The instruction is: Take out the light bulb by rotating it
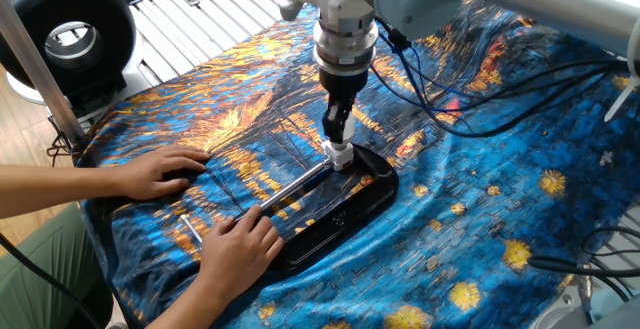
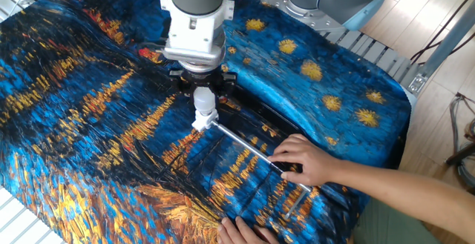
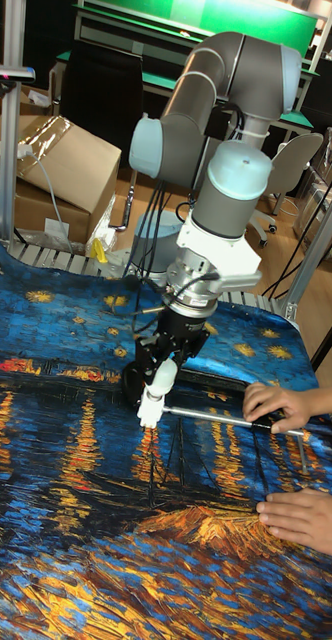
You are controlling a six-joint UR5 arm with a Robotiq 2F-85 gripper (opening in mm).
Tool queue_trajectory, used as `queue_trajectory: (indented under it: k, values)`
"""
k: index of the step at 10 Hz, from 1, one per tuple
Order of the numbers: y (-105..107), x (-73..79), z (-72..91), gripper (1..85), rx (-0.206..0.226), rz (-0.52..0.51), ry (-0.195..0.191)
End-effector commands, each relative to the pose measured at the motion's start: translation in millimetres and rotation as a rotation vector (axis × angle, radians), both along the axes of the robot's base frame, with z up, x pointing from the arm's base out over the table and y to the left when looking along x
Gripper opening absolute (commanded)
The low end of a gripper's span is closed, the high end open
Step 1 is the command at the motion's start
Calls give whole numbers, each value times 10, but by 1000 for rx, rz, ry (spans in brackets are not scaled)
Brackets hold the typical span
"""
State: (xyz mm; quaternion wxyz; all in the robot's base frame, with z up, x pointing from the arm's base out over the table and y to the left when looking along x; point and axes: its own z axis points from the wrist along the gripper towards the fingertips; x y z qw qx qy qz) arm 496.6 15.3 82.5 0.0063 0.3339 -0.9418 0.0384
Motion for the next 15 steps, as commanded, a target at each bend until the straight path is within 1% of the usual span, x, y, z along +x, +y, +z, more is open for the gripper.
queue_trajectory:
  k: [1,2,3,5,6,8,10,11,12,14,15]
  values:
    - [-46,-20,32,113,-24,210,27]
    - [12,-44,66,80,-16,203,33]
    - [-28,-49,98,77,-39,224,36]
    - [-46,-69,125,77,-47,248,41]
    - [-117,-69,148,67,-72,248,41]
    - [-198,-98,199,53,-99,234,44]
    - [-242,-115,243,40,-108,203,38]
    - [-314,-92,266,20,-123,200,28]
    - [-342,-93,255,30,-106,188,22]
    - [-433,-68,186,33,-91,160,-8]
    - [-435,-73,146,50,-72,128,-16]
